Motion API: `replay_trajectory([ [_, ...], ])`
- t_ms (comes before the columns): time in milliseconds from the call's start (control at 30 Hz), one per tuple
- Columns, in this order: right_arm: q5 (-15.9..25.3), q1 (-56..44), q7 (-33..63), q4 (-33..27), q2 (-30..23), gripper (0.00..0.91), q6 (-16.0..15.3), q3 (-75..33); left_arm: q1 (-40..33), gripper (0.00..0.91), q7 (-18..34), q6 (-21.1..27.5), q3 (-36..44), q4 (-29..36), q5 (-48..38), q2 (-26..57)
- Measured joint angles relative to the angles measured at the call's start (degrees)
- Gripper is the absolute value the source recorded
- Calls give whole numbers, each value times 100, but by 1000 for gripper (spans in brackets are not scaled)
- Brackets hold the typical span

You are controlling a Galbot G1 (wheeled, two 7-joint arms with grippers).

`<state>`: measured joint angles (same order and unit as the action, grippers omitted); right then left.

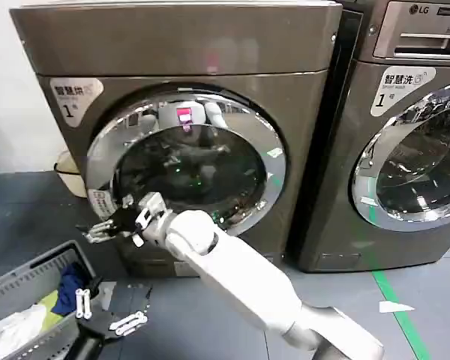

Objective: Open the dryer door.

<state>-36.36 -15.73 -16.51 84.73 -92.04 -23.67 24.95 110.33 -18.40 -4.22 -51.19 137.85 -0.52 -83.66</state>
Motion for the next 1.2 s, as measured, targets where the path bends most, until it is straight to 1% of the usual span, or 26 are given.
replay_trajectory([
  [133,-181,7,-65,167,2,907,-13,51,53,907,0,17,-329,-46,-173,-21],
  [400,-444,11,-244,619,443,907,-26,118,-15,907,-75,101,-993,-238,-820,58],
  [567,-585,31,-271,815,600,907,-73,151,-161,907,-124,141,-1407,-449,-1198,118],
  [867,-811,122,-451,1120,888,907,-173,227,-377,907,-115,141,-1914,-795,-1478,276],
  [1200,-889,223,-1202,1335,1354,907,-164,271,-546,907,-116,173,-2189,-1069,-1661,542],
])
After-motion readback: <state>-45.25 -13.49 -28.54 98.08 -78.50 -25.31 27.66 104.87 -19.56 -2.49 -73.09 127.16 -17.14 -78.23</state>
